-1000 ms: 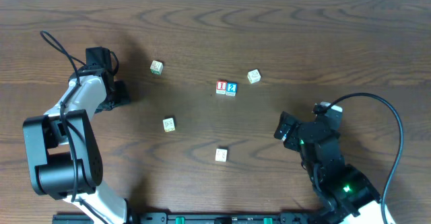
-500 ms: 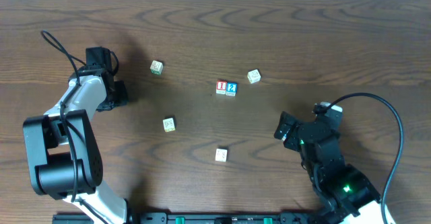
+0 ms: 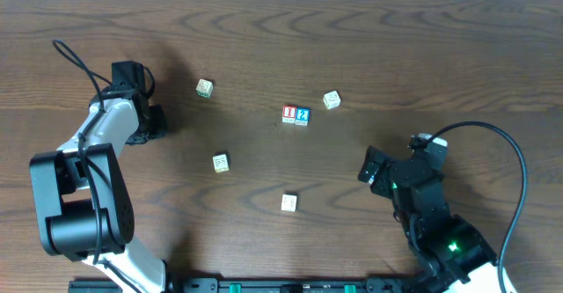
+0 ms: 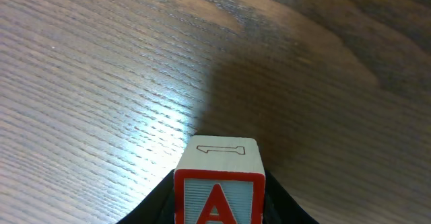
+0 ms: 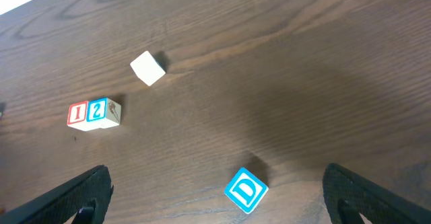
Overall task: Spell out Ai2
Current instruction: 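Lower the left gripper and close it on the 'A' block, then carry the 'A' block with the left gripper to left of 'I'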
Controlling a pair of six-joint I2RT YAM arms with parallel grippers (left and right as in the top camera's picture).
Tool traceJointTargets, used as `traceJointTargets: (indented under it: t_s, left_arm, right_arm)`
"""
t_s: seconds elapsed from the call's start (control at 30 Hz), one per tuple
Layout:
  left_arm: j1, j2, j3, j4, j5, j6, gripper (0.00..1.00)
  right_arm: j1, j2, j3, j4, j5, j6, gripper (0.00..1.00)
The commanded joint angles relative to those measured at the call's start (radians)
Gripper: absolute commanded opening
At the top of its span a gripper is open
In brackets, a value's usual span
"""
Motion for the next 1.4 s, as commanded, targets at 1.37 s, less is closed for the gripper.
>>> traceJointTargets:
  t_s: [1.37]
  left_arm:
    - [-0.600,0.202,0.507,-0.165,0.071,-0.238,0.05]
  right_arm:
    - [0.010,-0.001,-0.002,-0.001,0.010,0.016,0.99]
